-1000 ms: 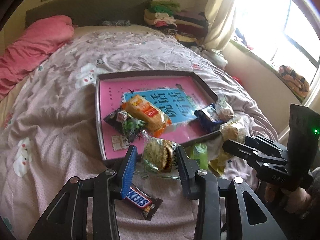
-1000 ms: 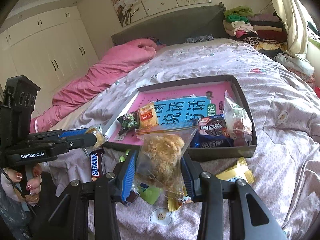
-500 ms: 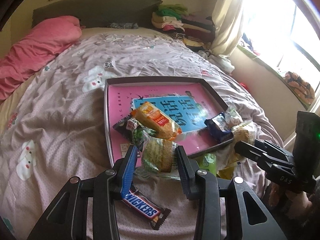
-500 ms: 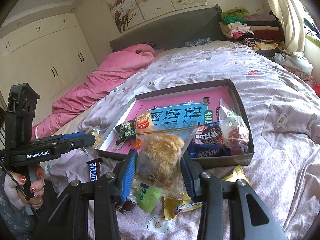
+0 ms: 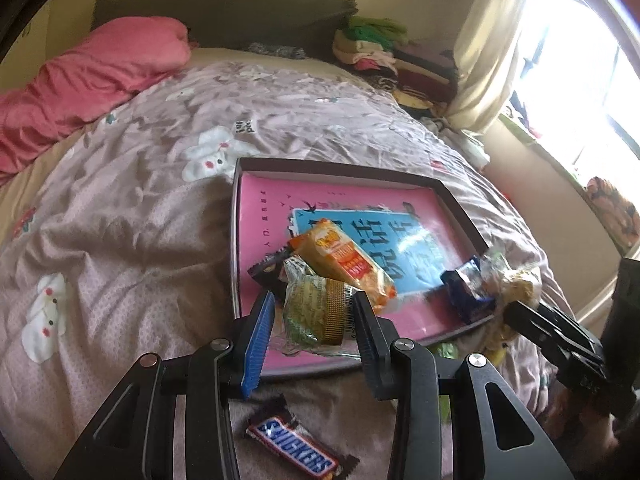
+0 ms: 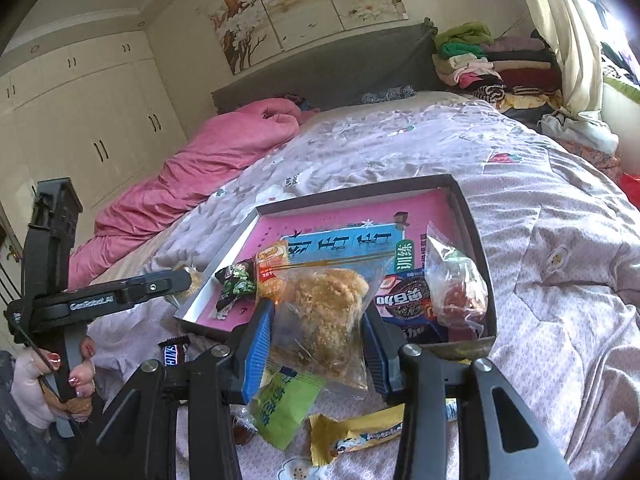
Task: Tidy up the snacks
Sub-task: 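Lift and carry the cake pack and floss bread bag over the pink tray, then lower both packs into the tray and open the left and right tools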
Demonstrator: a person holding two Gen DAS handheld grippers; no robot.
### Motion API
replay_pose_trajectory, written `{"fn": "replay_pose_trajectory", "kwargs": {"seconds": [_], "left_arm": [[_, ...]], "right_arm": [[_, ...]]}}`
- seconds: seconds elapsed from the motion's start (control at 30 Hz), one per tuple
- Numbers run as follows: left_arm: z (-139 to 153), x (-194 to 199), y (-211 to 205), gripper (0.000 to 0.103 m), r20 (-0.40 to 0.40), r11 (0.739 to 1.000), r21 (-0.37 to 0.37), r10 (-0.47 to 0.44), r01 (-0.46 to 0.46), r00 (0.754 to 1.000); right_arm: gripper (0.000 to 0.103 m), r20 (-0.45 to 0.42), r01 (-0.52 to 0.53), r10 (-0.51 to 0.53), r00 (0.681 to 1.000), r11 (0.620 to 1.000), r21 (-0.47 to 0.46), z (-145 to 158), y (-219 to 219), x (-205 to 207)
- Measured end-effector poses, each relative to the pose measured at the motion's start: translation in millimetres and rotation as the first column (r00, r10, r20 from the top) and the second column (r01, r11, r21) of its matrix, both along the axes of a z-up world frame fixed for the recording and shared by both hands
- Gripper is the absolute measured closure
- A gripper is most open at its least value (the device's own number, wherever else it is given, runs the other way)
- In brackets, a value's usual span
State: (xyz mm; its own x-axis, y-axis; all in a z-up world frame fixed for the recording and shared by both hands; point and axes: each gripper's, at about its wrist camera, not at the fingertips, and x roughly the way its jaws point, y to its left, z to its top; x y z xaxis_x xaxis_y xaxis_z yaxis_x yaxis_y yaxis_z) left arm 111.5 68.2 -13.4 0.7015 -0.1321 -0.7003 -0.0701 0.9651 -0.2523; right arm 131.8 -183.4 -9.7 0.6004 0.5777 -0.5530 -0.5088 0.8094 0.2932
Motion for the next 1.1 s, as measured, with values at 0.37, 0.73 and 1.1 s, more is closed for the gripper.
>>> {"fn": "replay_pose_trajectory", "kwargs": {"seconds": [0.37, 0.73, 1.1], "left_arm": [[-13, 13, 0, 0.062, -0.005, 0.998, 0.060, 0.016, -0.016, 1.000], [-20, 16, 7, 0.062, -0.024, 0.999, 0.050, 0.010, -0.009, 1.000], [-27, 20, 9, 0.062, -0.035, 0.999, 0.038, -0.009, 0.011, 0.999]], "right_arm": [[0.060, 0.039, 0.003, -0.003, 0.999, 1.000, -0.005, 12, 17, 7], [0.060, 0.019, 0.036, -0.035, 0.999, 0.999, -0.034, 7, 37, 27], [0.060, -0.030, 0.062, -0.064, 0.997, 0.996, -0.070, -9, 56, 42]]}}
